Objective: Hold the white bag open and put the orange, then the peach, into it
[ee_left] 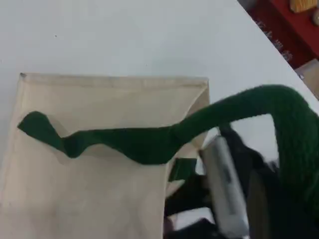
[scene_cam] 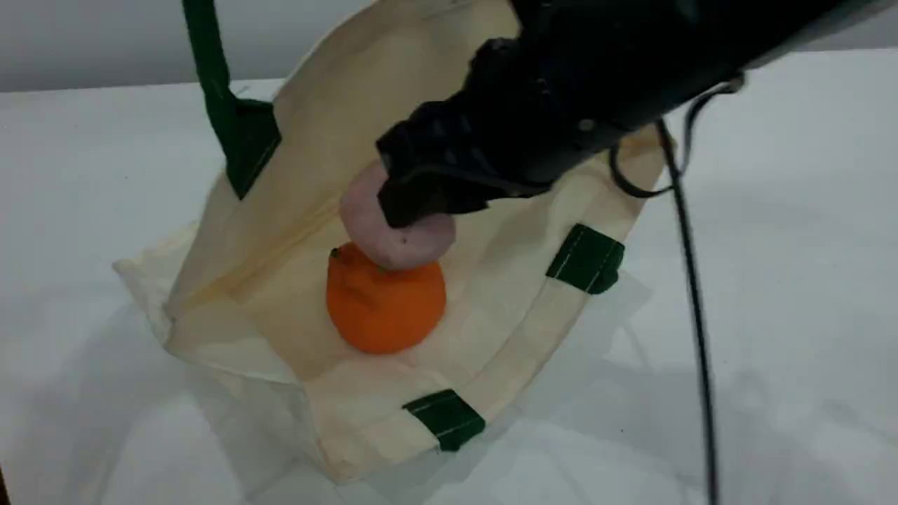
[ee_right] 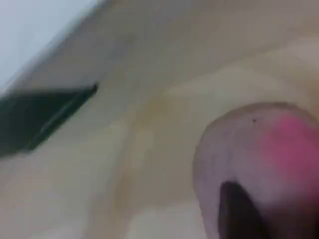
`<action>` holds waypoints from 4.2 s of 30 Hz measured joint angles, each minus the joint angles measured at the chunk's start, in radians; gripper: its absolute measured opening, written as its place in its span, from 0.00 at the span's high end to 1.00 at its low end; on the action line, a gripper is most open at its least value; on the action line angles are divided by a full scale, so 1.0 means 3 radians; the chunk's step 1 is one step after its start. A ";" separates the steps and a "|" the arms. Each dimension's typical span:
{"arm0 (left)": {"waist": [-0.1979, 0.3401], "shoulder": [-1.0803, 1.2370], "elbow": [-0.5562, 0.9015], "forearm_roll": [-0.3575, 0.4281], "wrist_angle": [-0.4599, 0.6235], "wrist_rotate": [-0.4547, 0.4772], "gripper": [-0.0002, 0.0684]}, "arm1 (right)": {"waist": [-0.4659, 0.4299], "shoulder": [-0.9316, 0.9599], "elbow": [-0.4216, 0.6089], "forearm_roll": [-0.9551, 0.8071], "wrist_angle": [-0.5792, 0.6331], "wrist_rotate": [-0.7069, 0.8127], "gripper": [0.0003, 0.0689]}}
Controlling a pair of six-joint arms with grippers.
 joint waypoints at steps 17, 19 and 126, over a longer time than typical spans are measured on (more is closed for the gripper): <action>-0.0197 0.0000 0.0000 0.0014 0.0012 0.0025 0.90 | -0.0003 0.0814 -0.0730 -0.0002 0.0094 -0.0004 0.63; -0.0197 0.0000 0.0000 0.0014 0.0013 0.0025 0.90 | -0.0003 0.0814 -0.0730 -0.0002 0.0103 -0.0001 0.63; -0.0194 0.0190 0.0142 0.1136 0.0279 0.0028 0.46 | -0.1415 -0.3454 -0.0727 -0.4812 0.2822 0.4237 0.23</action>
